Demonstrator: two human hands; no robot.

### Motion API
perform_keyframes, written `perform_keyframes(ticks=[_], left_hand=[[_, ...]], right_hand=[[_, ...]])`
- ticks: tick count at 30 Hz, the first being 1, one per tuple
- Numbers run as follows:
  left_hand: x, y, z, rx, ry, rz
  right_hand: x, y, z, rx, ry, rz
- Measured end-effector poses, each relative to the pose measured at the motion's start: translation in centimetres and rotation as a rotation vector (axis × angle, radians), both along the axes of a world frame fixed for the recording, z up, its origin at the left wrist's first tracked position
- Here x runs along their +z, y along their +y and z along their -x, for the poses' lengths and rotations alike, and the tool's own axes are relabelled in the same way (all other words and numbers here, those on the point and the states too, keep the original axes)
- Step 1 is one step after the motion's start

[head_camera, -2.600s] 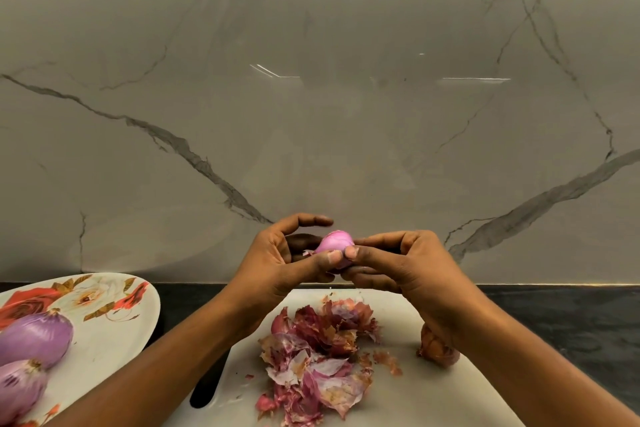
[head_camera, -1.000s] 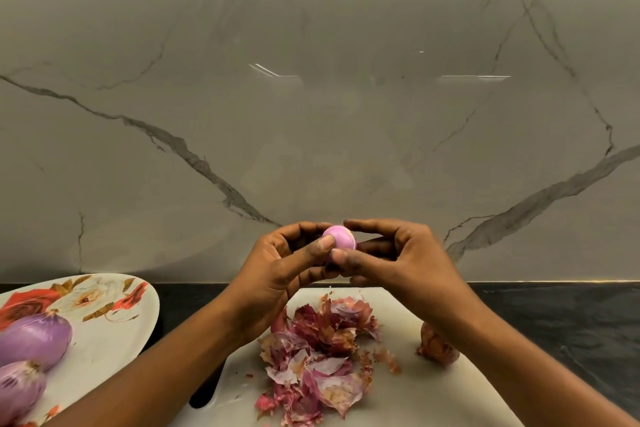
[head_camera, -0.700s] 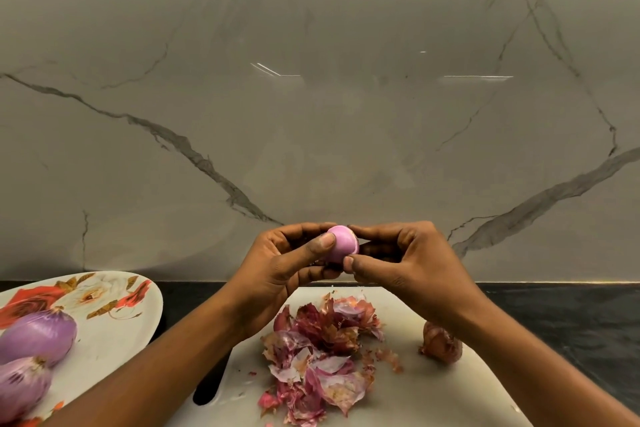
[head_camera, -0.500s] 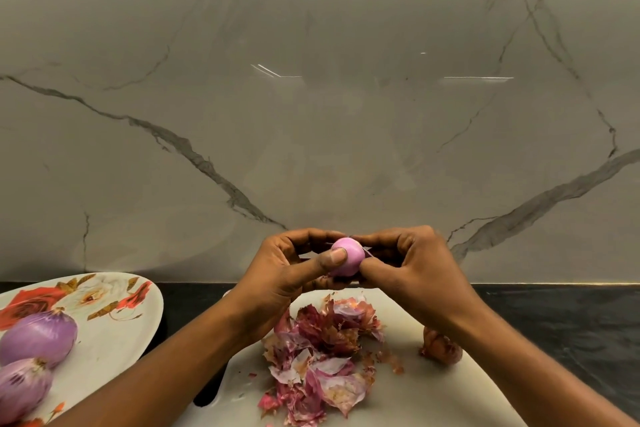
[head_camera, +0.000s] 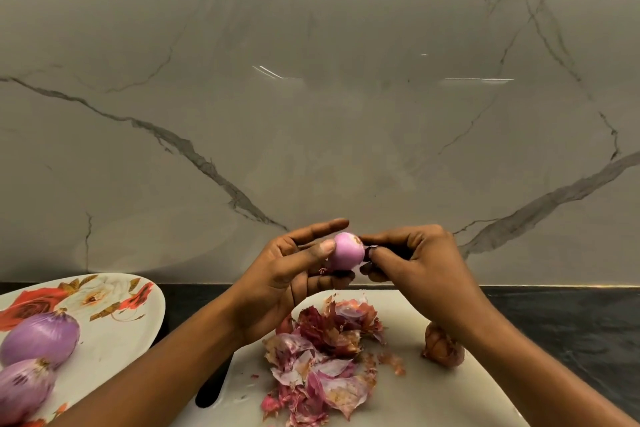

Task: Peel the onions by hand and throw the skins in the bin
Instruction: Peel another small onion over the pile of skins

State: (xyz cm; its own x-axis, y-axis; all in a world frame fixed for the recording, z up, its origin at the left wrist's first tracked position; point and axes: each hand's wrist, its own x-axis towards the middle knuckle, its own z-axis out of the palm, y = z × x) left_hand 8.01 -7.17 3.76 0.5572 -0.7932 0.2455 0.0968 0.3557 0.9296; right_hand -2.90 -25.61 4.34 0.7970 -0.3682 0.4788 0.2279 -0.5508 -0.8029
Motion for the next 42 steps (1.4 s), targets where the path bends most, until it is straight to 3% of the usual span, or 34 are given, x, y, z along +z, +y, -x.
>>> perform_keyframes(ticks=[7,12,18,25,35,42], left_hand=[[0.0,-0.3,-0.2,0.051,0.075,0.016],[-0.1,-0.3,0.1,0.047,-0.061,-0.068],[0.1,0.1,0.0,0.127,-0.137,-0.08],[0.1,0.1,0.2,0.17,-0.255,-0.141],[-0.8,-0.3,0.1,0.211,-0.352,-0.178],[-0.8,-0.2,0.2,0.118,-0.326,-0.152]], right_hand=[[0.1,0.5,0.2,0.121,0.086,0.093],[0.2,0.6,0.4,0.048,0.02,0.197],[0.3,0.6,0.4,0.162,0.021,0.034],[1.0,0.1,0.8,0.201,0.092,0.019],[0.0,1.1,0.9,0.036,-0.025,0.308],[0.1,-0.1,0.6,-0.043,-0.076,0.341]])
